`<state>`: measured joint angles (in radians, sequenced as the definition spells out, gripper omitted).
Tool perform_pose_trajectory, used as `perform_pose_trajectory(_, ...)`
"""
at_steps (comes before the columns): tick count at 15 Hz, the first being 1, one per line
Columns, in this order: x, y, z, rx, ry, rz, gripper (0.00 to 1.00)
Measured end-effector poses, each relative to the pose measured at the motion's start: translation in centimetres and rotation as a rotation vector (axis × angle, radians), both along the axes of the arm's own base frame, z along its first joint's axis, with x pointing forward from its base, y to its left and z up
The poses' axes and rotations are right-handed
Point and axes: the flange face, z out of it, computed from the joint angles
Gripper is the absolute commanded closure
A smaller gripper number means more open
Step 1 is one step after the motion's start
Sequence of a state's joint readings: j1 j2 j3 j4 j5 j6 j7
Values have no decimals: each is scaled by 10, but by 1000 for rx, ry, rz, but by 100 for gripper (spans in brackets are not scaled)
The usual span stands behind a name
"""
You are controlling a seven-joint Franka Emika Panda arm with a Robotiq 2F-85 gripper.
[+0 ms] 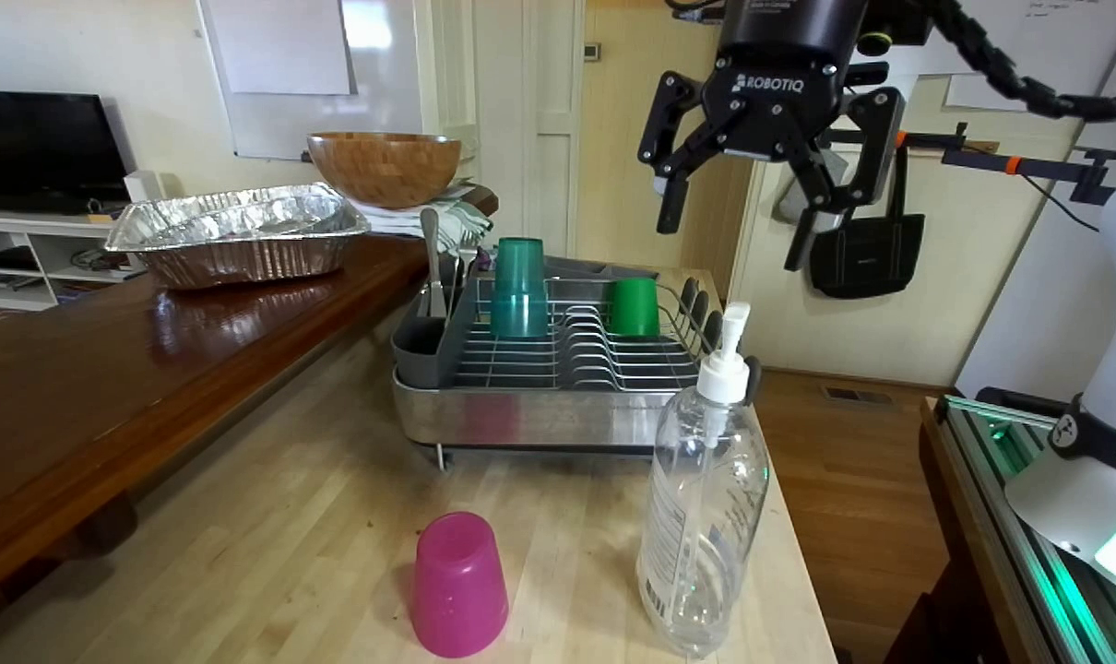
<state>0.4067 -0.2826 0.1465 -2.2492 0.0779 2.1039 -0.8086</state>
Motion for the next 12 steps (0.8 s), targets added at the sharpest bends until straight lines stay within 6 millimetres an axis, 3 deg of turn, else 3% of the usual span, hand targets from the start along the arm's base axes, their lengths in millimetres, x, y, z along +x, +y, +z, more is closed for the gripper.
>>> perform_pose_trajectory(6,-5,56,-40,-56,53,291,0)
perform_pose_trajectory(12,6,78,-66,-132,64,412,0)
